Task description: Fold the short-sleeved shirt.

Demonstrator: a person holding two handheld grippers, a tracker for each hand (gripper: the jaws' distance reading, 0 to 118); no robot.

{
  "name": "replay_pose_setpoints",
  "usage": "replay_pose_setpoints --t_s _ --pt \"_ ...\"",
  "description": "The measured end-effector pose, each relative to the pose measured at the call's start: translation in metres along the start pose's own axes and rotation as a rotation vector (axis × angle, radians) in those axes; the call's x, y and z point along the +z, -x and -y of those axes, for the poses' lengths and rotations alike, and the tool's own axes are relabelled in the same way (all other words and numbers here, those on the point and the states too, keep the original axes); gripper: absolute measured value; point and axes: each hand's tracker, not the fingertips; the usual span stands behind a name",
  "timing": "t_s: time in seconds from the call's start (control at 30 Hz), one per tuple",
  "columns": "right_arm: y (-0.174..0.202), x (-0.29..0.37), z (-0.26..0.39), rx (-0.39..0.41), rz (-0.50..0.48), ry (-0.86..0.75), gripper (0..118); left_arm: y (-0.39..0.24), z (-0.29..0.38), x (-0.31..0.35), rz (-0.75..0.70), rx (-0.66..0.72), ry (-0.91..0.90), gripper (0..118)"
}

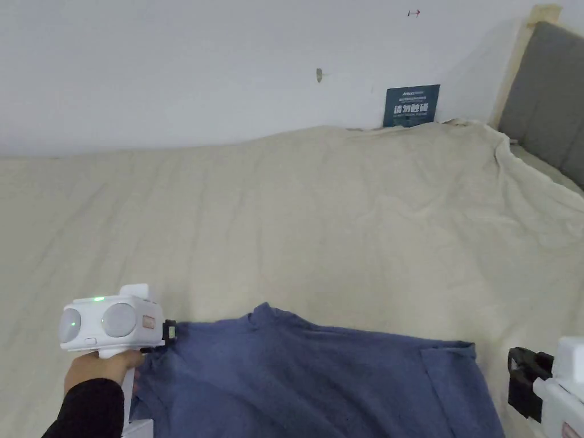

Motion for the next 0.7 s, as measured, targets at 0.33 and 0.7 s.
replay_pose_setpoints --t_s 0.33,0.7 --pt "0.018 -0.086 -0.005 0.043 -0.066 0.125 61 -0.003 0.004 0.05 0.075 -0.021 -0.075 0" --pt "0.036 -0.125 0.006 0.028 0.101 0.208 54 0.0 0.007 0.055 0.071 -0.029 -0.078 0"
